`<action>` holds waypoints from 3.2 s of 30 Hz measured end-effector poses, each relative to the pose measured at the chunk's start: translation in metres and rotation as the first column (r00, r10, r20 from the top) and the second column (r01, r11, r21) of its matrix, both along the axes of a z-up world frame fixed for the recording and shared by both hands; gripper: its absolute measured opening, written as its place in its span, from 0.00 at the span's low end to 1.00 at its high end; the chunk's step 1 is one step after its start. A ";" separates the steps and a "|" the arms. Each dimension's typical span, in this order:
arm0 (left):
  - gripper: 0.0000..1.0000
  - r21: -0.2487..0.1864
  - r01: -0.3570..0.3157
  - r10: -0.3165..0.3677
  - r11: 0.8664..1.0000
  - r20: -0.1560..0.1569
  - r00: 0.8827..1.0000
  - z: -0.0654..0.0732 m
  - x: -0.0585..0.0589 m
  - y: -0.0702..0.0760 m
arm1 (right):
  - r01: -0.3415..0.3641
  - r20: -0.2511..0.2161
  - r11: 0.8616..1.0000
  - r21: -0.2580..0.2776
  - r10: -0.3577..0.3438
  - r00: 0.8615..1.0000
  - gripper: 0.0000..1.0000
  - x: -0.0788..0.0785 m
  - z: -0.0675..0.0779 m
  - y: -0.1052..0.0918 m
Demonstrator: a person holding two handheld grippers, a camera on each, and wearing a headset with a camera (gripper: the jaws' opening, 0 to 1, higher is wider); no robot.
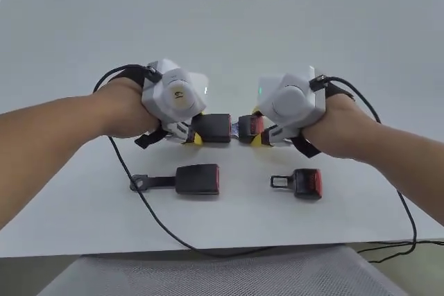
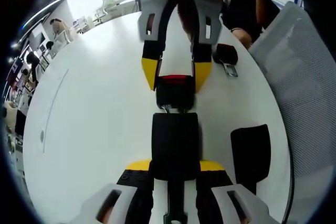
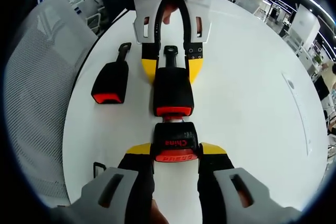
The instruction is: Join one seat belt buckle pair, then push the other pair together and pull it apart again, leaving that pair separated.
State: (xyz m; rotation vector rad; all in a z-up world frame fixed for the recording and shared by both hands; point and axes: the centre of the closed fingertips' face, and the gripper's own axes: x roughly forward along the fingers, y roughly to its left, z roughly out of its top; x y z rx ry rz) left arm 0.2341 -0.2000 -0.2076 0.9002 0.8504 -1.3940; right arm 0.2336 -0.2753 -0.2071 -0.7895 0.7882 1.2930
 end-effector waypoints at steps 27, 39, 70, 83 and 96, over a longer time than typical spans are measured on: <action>0.29 -0.013 -0.015 0.015 1.000 -0.025 1.000 0.005 0.005 0.004 | -0.004 -0.001 1.000 0.014 0.004 1.000 0.28 0.000 -0.002 0.001; 0.29 -0.030 -0.030 0.030 0.999 -0.023 0.999 0.004 0.003 0.004 | -0.006 -0.022 1.000 0.017 0.007 1.000 0.28 0.001 0.000 0.001; 0.52 -0.152 -0.264 0.264 0.953 -0.019 0.964 0.043 -0.005 0.032 | 0.158 -0.039 0.979 0.129 -0.154 0.987 0.45 -0.020 0.036 -0.027; 0.86 -0.246 -0.455 0.469 0.856 -0.003 0.883 0.073 -0.061 0.089 | 0.311 -0.029 0.930 0.195 -0.311 0.950 0.67 -0.072 0.065 -0.078; 1.00 -0.272 -0.543 0.571 0.794 0.028 0.821 0.092 -0.092 0.125 | 0.427 -0.035 0.863 0.269 -0.435 0.900 0.86 -0.088 0.081 -0.100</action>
